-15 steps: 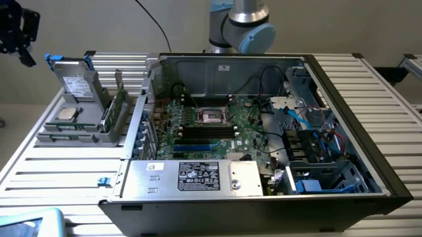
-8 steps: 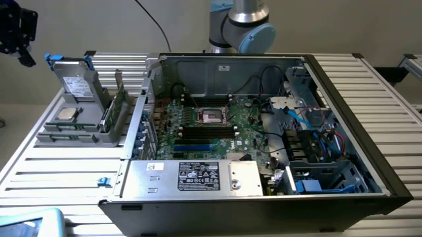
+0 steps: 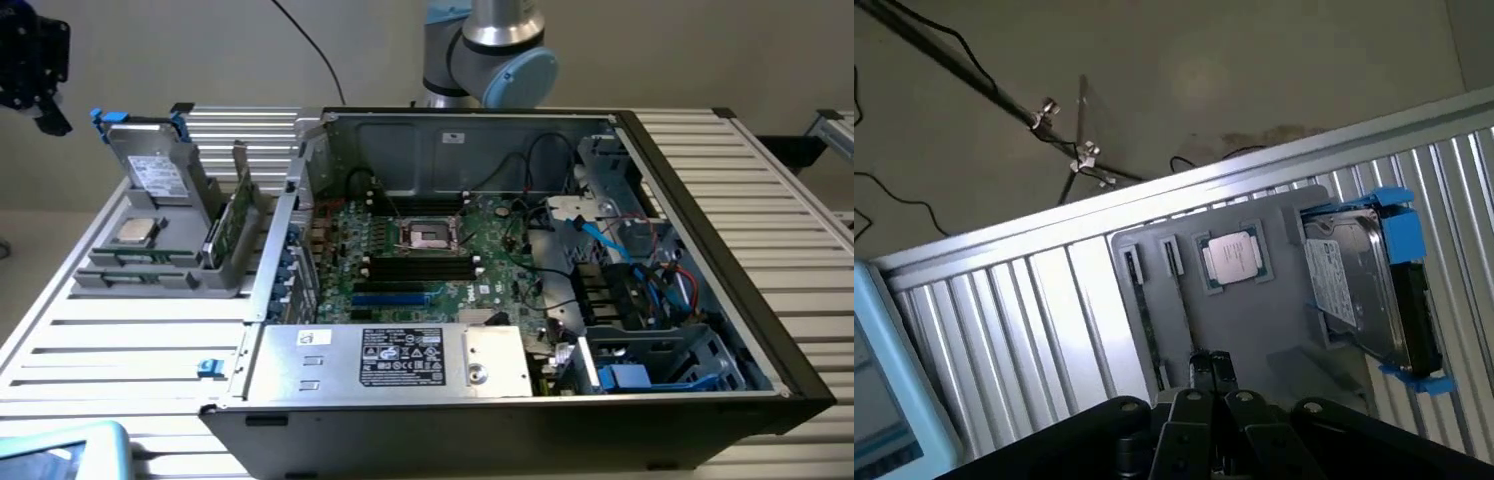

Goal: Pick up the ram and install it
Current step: 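Pick up the ram and move it above insertion slot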

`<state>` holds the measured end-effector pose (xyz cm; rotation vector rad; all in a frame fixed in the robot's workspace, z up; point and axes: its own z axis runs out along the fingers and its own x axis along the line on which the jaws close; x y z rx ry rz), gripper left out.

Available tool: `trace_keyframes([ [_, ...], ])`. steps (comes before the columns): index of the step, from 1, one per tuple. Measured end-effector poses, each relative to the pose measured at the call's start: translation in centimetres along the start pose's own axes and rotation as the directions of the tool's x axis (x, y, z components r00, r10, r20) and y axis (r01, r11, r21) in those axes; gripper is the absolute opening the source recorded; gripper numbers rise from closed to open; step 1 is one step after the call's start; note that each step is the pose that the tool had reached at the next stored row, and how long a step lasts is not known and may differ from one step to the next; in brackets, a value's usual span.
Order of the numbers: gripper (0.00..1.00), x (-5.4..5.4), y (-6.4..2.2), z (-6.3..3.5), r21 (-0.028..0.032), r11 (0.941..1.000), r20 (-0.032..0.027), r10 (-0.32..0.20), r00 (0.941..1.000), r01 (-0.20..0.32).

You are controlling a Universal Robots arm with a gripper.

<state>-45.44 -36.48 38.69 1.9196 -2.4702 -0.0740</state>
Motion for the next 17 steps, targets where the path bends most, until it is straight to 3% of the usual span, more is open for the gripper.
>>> trace_keyframes([
  [5,0.11,0.00,0.00,0.01,-0.0013,0.9959,-0.0067,-0.091,0.9959,0.091],
  [11,0.11,0.00,0.00,0.01,-0.0015,0.9823,-0.0206,-0.187,0.9821,0.187],
  [17,0.11,0.00,0.00,0.01,-0.0015,0.9809,-0.0212,-0.194,0.9807,0.194],
])
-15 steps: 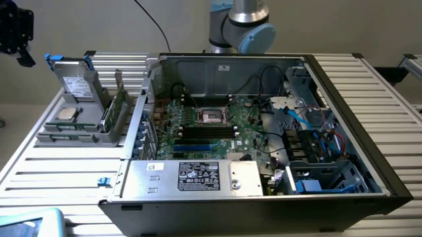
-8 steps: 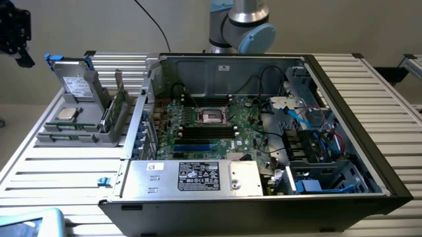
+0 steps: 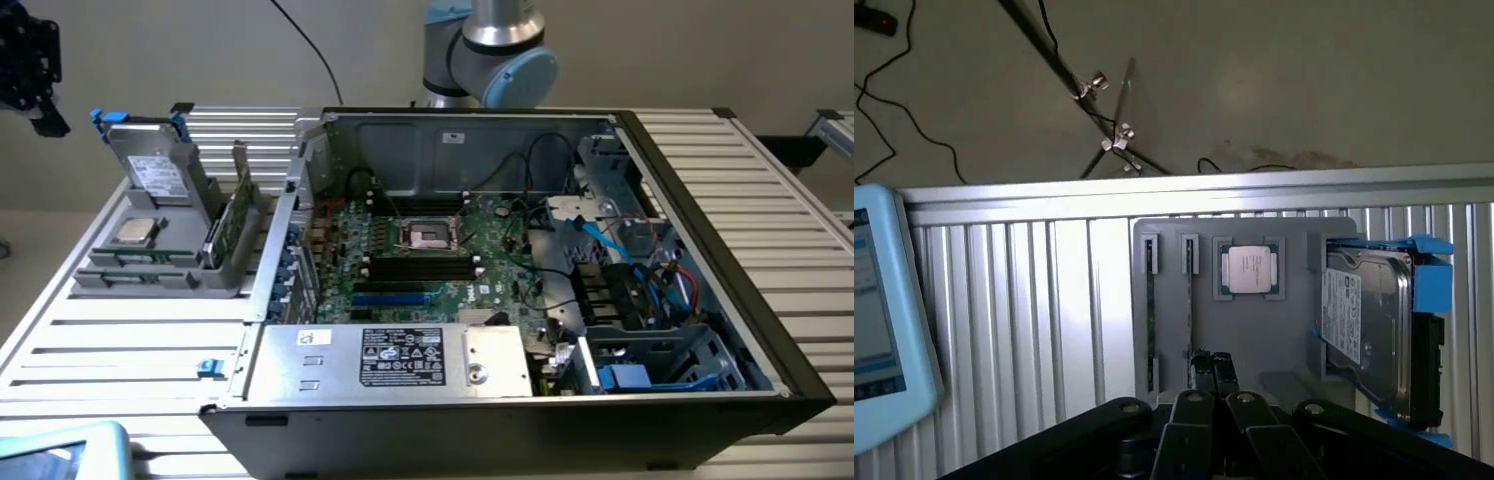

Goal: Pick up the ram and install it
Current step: 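Pick up the ram and move it above insertion slot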

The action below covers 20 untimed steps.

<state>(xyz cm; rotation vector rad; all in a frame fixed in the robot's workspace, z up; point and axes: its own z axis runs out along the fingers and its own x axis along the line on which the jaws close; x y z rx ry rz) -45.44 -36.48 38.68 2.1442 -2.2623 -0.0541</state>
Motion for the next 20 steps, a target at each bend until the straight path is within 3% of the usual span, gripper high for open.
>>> trace_keyframes([
  [2,0.12,0.00,0.00,0.00,0.0000,1.0000,0.0000,0.000,1.0000,0.000],
  [5,0.31,0.00,0.00,0.00,0.0000,1.0000,0.0000,0.000,1.0000,0.000],
  [6,0.31,0.00,0.00,0.00,0.0000,1.0000,0.0000,0.000,1.0000,0.000],
  [8,0.42,0.00,0.00,0.00,0.0000,1.0000,0.0000,0.000,1.0000,0.000],
  [10,0.42,0.00,0.00,0.00,0.0000,1.0000,0.0000,0.000,1.0000,0.000],
  [11,0.49,0.00,0.00,0.00,-0.0001,1.0000,-0.0001,0.000,1.0000,0.000],
  [12,0.49,0.00,-0.01,0.03,0.0001,1.0000,-0.0012,0.000,1.0000,0.000],
  [13,0.49,0.00,0.00,0.07,0.0007,1.0000,-0.0068,0.000,1.0000,0.000],
  [15,0.49,0.00,-0.01,0.14,0.0032,1.0000,-0.0248,0.001,0.9997,-0.001],
  [16,0.49,0.01,-0.01,0.19,0.0045,1.0000,-0.0309,0.001,0.9995,-0.001],
  [17,0.49,0.01,-0.02,0.27,0.0067,1.0000,-0.0336,0.002,0.9994,-0.001],
  [20,0.49,0.17,-0.15,0.75,0.0103,0.9999,-0.0337,0.002,0.9994,-0.001],
])
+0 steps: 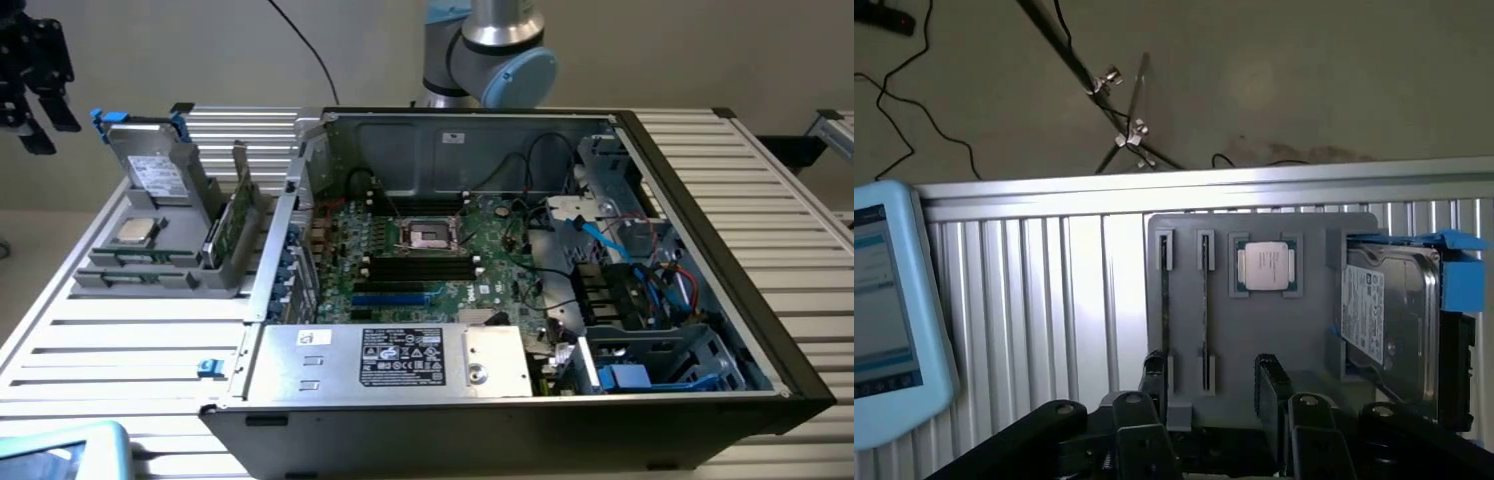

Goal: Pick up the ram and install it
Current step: 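Pick up the ram and move it above insertion slot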

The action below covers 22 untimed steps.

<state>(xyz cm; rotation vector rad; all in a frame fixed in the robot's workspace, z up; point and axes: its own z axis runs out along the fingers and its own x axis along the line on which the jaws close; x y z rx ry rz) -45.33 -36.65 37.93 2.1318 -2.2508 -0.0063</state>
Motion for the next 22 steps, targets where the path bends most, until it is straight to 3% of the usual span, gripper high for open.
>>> trace_keyframes([
  [5,0.49,0.3,-0.09,0.91,0.0034,1.0000,0.0003,0.000,1.0000,0.000],
  [22,0.49,1.3,-1.55,3.98,0.0036,1.0000,0.0006,0.000,1.0000,0.000],
])
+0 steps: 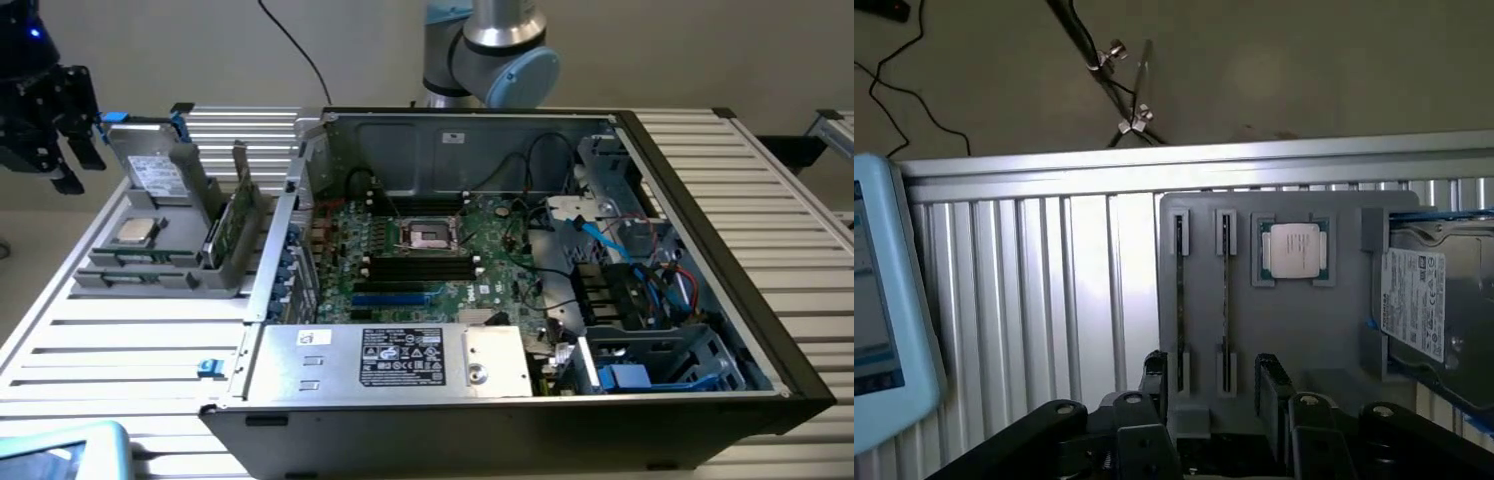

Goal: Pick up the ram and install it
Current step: 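Pick up the ram and move it above insertion slot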

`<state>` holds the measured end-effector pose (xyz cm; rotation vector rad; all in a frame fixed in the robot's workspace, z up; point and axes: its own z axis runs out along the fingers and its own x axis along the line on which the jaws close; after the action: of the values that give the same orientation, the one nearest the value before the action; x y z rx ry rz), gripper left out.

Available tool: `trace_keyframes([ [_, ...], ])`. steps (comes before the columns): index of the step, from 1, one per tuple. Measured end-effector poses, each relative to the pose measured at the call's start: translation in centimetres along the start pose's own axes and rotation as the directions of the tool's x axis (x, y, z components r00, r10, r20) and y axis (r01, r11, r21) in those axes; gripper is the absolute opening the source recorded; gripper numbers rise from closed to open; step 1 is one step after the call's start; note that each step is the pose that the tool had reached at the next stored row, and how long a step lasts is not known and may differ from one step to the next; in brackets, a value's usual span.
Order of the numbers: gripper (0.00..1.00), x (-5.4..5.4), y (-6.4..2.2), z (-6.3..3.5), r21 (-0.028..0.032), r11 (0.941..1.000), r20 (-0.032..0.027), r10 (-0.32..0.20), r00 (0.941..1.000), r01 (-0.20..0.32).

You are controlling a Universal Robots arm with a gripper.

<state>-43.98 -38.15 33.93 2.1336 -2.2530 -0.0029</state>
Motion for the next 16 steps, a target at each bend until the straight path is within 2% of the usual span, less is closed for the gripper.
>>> trace_keyframes([
  [6,0.49,0.1,-0.66,1.09,0.0001,1.0000,0.0000,0.000,1.0000,0.000],
  [16,0.49,0.3,-1.11,2.89,0.0001,1.0000,0.0000,0.000,1.0000,0.000],
])
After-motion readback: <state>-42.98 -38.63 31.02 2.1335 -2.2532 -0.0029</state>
